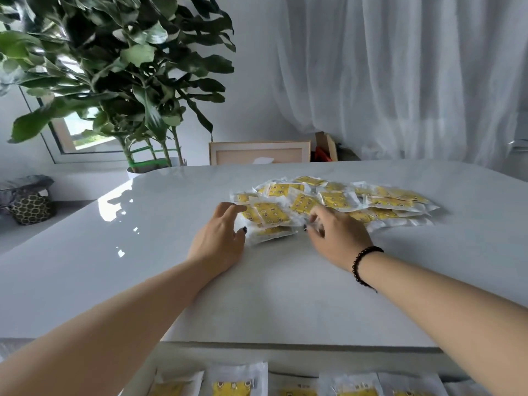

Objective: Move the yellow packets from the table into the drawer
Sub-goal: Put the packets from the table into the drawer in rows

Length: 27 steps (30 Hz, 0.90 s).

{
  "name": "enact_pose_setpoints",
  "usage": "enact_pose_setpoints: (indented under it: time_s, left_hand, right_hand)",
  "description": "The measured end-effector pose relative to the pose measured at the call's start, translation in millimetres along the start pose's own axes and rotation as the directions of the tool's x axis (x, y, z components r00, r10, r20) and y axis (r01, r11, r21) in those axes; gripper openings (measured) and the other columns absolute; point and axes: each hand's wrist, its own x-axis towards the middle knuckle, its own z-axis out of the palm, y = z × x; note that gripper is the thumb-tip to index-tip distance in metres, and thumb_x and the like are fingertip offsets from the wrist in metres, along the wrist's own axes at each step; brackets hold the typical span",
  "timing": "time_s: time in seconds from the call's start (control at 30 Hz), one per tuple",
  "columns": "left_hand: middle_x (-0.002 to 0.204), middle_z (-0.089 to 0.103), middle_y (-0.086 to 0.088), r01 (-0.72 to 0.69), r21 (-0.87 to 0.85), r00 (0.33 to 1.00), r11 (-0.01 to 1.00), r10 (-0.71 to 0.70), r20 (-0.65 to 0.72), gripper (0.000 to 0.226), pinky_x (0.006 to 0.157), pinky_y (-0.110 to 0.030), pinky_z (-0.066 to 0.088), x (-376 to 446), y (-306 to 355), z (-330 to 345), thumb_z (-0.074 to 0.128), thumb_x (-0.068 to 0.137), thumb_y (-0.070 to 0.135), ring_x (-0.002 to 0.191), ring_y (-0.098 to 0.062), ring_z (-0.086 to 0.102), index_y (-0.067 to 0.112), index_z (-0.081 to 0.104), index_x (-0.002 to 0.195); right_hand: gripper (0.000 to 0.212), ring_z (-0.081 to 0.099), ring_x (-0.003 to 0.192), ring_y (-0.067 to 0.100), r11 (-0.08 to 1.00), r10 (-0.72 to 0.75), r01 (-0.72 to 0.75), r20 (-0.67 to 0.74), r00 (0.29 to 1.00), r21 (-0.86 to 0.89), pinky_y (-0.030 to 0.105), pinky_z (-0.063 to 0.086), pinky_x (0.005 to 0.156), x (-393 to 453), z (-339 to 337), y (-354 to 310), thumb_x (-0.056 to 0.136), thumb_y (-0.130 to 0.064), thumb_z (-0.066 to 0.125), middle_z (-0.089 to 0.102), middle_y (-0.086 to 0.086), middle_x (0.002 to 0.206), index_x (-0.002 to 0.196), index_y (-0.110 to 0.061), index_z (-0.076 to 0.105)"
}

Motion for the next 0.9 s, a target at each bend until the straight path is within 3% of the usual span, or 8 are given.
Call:
enact_pose_setpoints:
  time_s: [0.13, 0.3, 0.43, 0.5, 0.57, 0.67, 0.8, 0.9]
  left_hand:
    - [0.132, 0.045, 0.002, 0.070, 0.008, 0.996, 0.998, -0.070, 0.063, 0.035, 0.088, -0.036, 0.050, 20, -9, 10, 0.059, 0.089, 0.026, 0.082, -0.021, 0.060, 0.031, 0.061, 0.123]
    - [0.116, 0.057, -0.002, 0.097, -0.321, 0.993, 0.942, -0.113, -0.030, 0.008, 0.070, -0.031, 0.057, 18, -3, 7, 0.065, 0.088, 0.009, 0.068, -0.016, 0.068, 0.012, 0.072, 0.090]
    - [0.115, 0.061, 0.000, 0.193, -0.555, 0.974, 0.809, -0.226, 0.010, 0.013, 0.073, -0.036, 0.060, 15, 3, 6, 0.061, 0.088, 0.003, 0.081, -0.016, 0.072, 0.015, 0.064, 0.086]
    - [0.116, 0.064, 0.001, 0.238, -0.602, 0.960, 0.762, -0.281, 0.025, 0.009, 0.075, -0.034, 0.059, 17, -1, 5, 0.062, 0.088, 0.008, 0.085, -0.017, 0.071, 0.007, 0.065, 0.078]
    - [0.112, 0.068, -0.002, 0.290, -0.657, 0.934, 0.696, -0.354, 0.037, 0.028, 0.075, -0.034, 0.059, 20, -5, 3, 0.070, 0.085, 0.018, 0.081, -0.017, 0.071, -0.005, 0.062, 0.071]
    - [0.104, 0.066, 0.002, 0.379, -0.591, 0.883, 0.712, -0.470, 0.000, 0.037, 0.076, -0.035, 0.058, 22, -8, -1, 0.083, 0.070, 0.020, 0.078, -0.021, 0.071, 0.006, 0.051, 0.059]
    - [0.103, 0.061, 0.001, 0.402, -0.668, 0.831, 0.626, -0.556, -0.021, 0.039, 0.080, -0.041, 0.057, 22, -11, -4, 0.081, 0.069, 0.008, 0.086, -0.023, 0.067, 0.014, 0.056, 0.099]
    - [0.096, 0.069, -0.006, 0.334, -0.801, 0.835, 0.497, -0.550, 0.006, 0.039, 0.082, -0.043, 0.056, 21, -12, -6, 0.070, 0.079, -0.002, 0.081, -0.023, 0.067, 0.016, 0.056, 0.111]
  right_hand:
    - [0.031, 0.052, 0.076, 0.015, 0.992, -0.076, 0.064, 0.110, 0.991, 0.113, 0.029, 0.047, 0.062, 22, 17, -1, 0.091, -0.027, 0.056, 0.040, -0.014, 0.093, 0.122, -0.025, 0.055]
    - [0.036, 0.051, 0.080, 0.016, 0.987, -0.068, 0.039, 0.184, 0.981, 0.154, 0.029, 0.043, 0.066, 30, 27, 4, 0.094, -0.027, 0.051, 0.037, -0.013, 0.078, 0.129, -0.030, 0.056]
    - [0.045, 0.049, 0.066, 0.011, 0.988, -0.045, 0.018, 0.169, 0.985, 0.156, 0.023, 0.036, 0.052, 28, 26, 3, 0.095, -0.028, 0.050, 0.043, -0.015, 0.067, 0.139, -0.034, 0.043]
    - [0.049, 0.050, 0.059, 0.012, 0.993, -0.053, 0.032, 0.193, 0.980, 0.111, 0.024, 0.035, 0.048, 28, 25, 1, 0.096, -0.031, 0.047, 0.050, -0.008, 0.065, 0.143, -0.037, 0.034]
    - [0.047, 0.047, 0.054, 0.012, 0.997, -0.048, 0.034, 0.220, 0.974, 0.068, 0.026, 0.032, 0.047, 29, 24, -2, 0.098, -0.030, 0.044, 0.054, -0.005, 0.063, 0.143, -0.039, 0.034]
    - [0.037, 0.059, 0.075, 0.021, 0.999, -0.021, 0.012, 0.216, 0.976, 0.044, 0.026, 0.038, 0.059, 29, 23, -7, 0.100, -0.026, 0.039, 0.071, 0.001, 0.094, 0.133, -0.037, 0.051]
    - [0.029, 0.059, 0.068, 0.024, 0.993, 0.014, -0.020, 0.048, 0.999, 0.120, 0.029, 0.044, 0.058, 31, 28, -6, 0.099, -0.019, 0.039, 0.067, 0.003, 0.077, 0.112, -0.021, 0.064]
    - [0.024, 0.066, 0.066, 0.021, 0.908, 0.174, -0.122, -0.096, 0.980, 0.400, 0.032, 0.052, 0.059, 34, 30, -3, 0.097, -0.017, 0.041, 0.072, 0.002, 0.079, 0.080, -0.016, 0.059]
